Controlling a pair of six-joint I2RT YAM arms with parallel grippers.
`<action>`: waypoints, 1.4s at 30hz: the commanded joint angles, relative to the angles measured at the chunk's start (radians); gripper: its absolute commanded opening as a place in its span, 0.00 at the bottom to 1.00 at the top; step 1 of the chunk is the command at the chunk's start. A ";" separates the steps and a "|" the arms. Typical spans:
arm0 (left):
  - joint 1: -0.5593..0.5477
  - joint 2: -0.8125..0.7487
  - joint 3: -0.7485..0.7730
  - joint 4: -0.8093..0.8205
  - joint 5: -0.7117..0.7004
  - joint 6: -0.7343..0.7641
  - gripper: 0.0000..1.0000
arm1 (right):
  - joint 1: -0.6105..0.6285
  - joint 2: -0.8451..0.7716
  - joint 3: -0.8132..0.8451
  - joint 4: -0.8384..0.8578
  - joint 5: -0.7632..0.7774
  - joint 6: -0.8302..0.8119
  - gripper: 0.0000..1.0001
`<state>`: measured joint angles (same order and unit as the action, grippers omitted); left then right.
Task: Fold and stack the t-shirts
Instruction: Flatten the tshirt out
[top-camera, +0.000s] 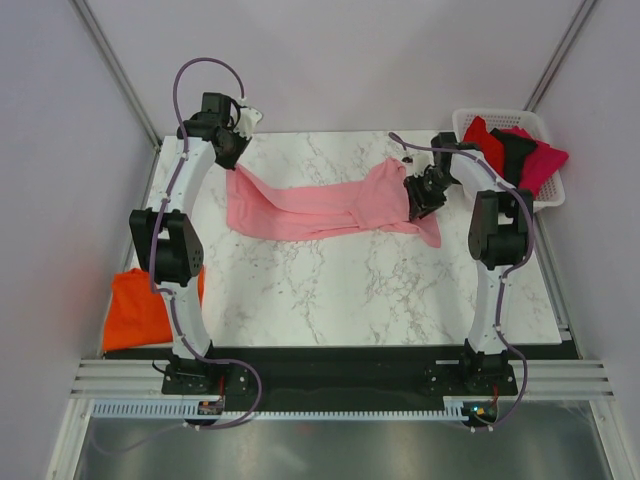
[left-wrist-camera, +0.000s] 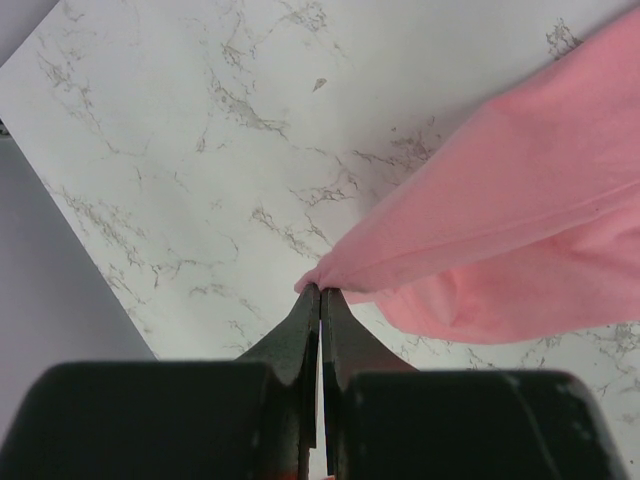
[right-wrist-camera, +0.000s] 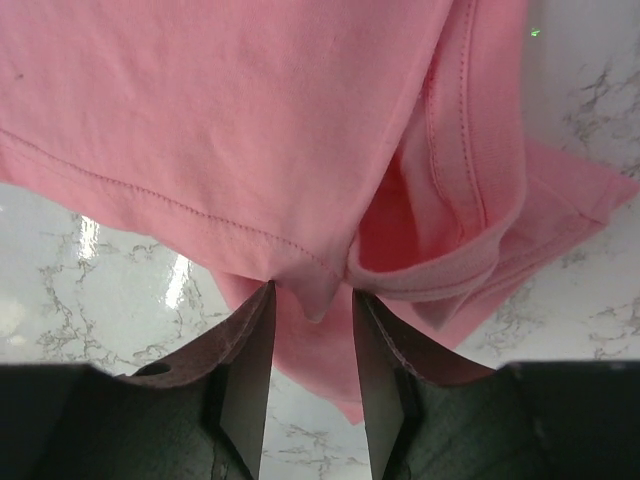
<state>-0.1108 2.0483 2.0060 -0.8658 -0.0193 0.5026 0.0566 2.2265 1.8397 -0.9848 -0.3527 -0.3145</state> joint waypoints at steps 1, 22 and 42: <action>-0.001 -0.048 -0.003 0.002 0.012 -0.022 0.02 | -0.004 0.039 0.056 -0.005 -0.052 0.011 0.44; -0.017 -0.155 -0.024 -0.016 -0.091 0.062 0.02 | -0.011 -0.140 0.213 -0.100 -0.043 -0.067 0.00; -0.015 -0.632 0.062 0.053 -0.062 0.045 0.02 | -0.011 -0.830 0.224 0.256 0.193 -0.144 0.00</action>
<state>-0.1261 1.4799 2.0686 -0.8661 -0.0948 0.5293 0.0494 1.4902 2.0968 -0.7975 -0.2073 -0.4252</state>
